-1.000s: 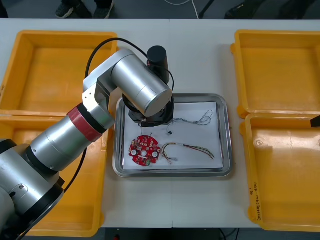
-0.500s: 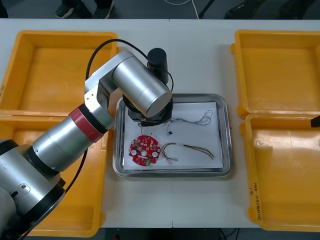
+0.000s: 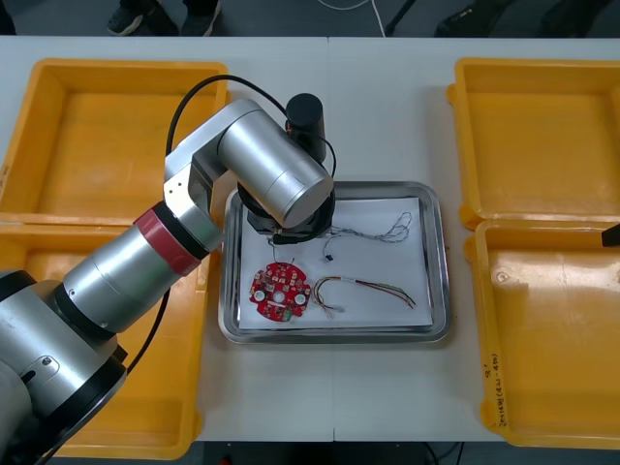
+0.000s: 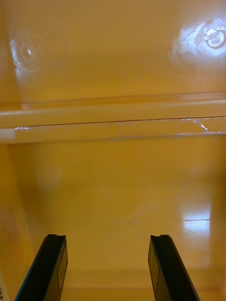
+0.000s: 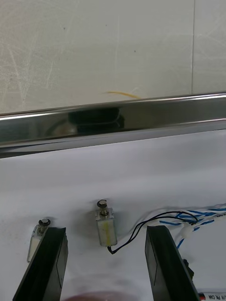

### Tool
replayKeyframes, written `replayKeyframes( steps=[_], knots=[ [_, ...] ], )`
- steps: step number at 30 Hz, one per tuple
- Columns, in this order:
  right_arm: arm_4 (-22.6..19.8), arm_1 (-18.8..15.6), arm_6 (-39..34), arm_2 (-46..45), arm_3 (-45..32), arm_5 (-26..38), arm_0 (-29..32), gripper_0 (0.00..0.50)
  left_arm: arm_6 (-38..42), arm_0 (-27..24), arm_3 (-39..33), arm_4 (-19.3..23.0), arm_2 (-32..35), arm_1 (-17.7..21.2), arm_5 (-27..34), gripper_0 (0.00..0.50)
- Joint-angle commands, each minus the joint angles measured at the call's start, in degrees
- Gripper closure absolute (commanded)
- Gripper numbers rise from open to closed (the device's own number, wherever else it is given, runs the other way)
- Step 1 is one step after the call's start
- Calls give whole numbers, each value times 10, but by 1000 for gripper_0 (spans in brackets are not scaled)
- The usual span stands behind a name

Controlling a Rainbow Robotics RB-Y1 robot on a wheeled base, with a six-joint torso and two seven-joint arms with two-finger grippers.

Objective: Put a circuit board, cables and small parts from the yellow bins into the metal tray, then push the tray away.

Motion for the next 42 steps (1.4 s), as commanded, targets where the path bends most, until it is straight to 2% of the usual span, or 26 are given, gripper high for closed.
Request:
replayKeyframes(
  steps=[1,12,17,22,29,32,35,42],
  knots=[
    [-6,1,-8,-20,-15,-3,2,0,39,-25,-15,2,25,-16,36,0],
    [-4,1,-8,-20,-15,-3,3,0,32,-53,-87,1,141,-8,122,0],
    [-3,0,-8,-20,-14,-2,2,0,29,-52,-133,15,182,14,166,0],
    [-1,0,-8,-21,-21,-2,0,0,22,-52,-153,79,196,82,215,0],
    [11,0,-8,-22,-29,-2,0,0,12,-45,-153,164,196,177,218,0],
    [15,0,-8,-21,-30,-2,0,0,-19,-30,-154,204,203,223,218,0],
    [13,0,-7,-22,-30,-2,0,0,-49,-4,-155,223,236,245,217,0],
    [2,-7,-3,-3,-38,0,-14,0,-135,73,-183,215,308,267,207,0]
  ],
)
